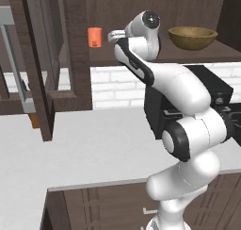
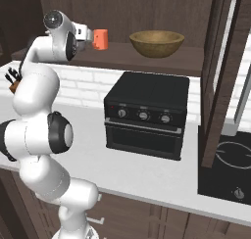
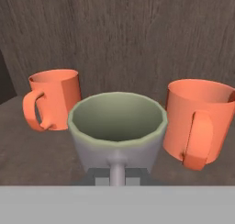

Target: Gather all objects into one cabinet and sort the glasses and bowls to opposite sides.

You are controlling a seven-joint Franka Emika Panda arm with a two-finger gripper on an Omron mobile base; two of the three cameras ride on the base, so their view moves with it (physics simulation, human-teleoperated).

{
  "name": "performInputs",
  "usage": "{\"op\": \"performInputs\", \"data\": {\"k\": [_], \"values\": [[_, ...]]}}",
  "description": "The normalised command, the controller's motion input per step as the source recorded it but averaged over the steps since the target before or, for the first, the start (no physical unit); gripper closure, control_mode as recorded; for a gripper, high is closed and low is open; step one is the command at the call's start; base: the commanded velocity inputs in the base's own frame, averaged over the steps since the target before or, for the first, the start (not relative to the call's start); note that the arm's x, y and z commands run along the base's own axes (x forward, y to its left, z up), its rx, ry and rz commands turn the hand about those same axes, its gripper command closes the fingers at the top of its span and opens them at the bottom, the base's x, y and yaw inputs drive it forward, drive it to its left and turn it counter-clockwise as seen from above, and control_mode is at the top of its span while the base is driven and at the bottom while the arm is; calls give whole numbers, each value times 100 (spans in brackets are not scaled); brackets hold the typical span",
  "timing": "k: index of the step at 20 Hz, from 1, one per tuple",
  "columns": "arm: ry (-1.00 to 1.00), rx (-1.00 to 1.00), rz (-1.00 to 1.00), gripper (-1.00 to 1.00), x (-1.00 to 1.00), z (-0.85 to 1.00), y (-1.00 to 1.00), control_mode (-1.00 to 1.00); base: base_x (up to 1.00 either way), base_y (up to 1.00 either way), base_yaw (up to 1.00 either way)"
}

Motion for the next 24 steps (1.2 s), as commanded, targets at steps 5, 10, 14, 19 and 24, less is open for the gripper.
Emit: {"op": "performInputs", "data": {"k": [5, 10, 14, 19, 24], "values": [[0, 0, 0, -100, 0, 0, 3, -100, 0, 0, 0], [0, 0, 0, -100, 0, 0, 1, -100, 0, 0, 0], [-8, 0, 0, -100, -20, 0, 0, -100, 0, 0, 0], [-14, 0, -1, -100, -74, 5, 0, -100, 0, 0, 0], [-9, 0, -5, -100, -100, 2, -6, -100, 0, 0, 0]]}}
